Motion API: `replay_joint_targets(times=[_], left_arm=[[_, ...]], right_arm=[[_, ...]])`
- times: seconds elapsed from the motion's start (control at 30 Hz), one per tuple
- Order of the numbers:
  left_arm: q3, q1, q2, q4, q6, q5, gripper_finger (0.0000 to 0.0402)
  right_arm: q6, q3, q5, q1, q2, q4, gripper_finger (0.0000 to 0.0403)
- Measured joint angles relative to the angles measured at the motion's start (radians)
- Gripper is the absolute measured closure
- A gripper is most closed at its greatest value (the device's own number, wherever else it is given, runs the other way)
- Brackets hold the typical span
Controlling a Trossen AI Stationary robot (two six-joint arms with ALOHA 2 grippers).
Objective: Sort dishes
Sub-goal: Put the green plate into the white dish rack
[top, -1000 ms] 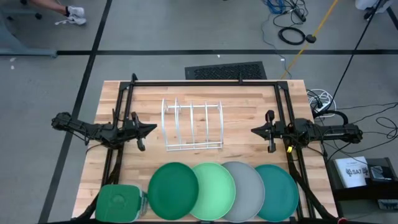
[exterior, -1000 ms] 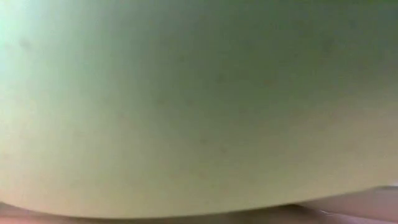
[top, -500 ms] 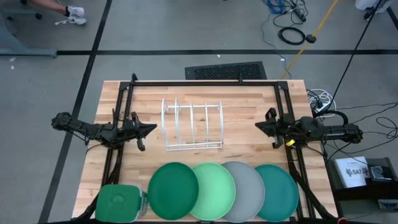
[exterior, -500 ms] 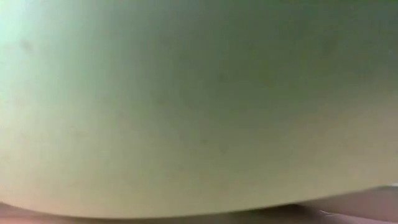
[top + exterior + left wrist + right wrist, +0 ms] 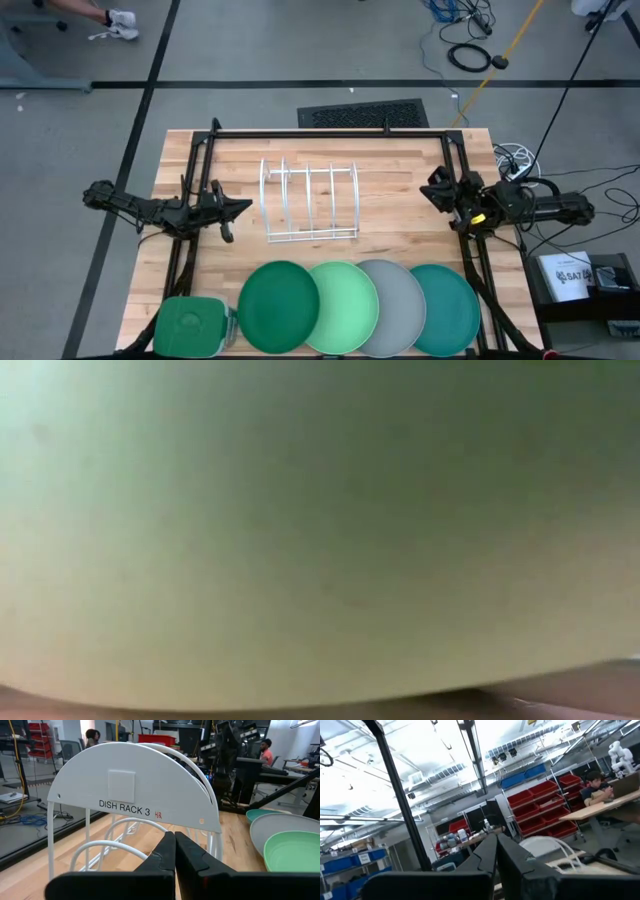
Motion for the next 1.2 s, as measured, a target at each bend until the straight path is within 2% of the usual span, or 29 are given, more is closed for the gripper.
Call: replay_joint_targets(times=[0.17,0.23,0.4,0.47,0.6,0.83,0.93,1.07,1.13,1.2], left_arm=[[0.000,0.001,0.000,0.006,0.094,-0.095,0.0401],[0.000,0.001,0.000,-0.001,0.105,-0.103,0.0401],[0.000,0.001,0.000,0.000,0.104,-0.103,0.0401],[0.000,0.001,0.000,0.000,0.104,-0.103,0.0401],[0.000,0.001,0.000,-0.001,0.104,-0.103,0.0401],[0.000,0.001,0.000,0.013,0.103,-0.103,0.0401],[0.000,0.001,0.000,0.025,0.083,-0.097,0.0401],[0.000,0.001,0.000,0.027,-0.095,-0.028,0.0401],[0.000,0.001,0.000,0.052,-0.119,0.069,0.0401],[0.000,0.001,0.000,0.102,-0.081,0.213,0.0401]], right_arm=[[-0.094,0.173,-0.050,0.012,0.211,-0.007,0.0394],[-0.140,0.250,-0.052,0.028,0.319,-0.041,0.0394],[-0.160,0.460,-0.052,0.064,0.579,-0.329,0.0394],[-0.133,0.541,-0.075,0.083,0.674,-0.463,0.0394],[-0.052,0.712,-0.197,0.134,0.830,-0.782,0.0394],[0.277,0.999,-0.206,0.241,1.067,-1.577,0.0394],[0.393,1.028,-0.209,0.305,1.128,-1.792,0.0394],[0.511,0.983,-0.239,0.400,1.152,-1.806,0.0393],[0.579,0.962,-0.255,0.441,1.146,-1.789,0.0385],[0.648,0.945,-0.254,0.480,1.133,-1.790,0.0370]])
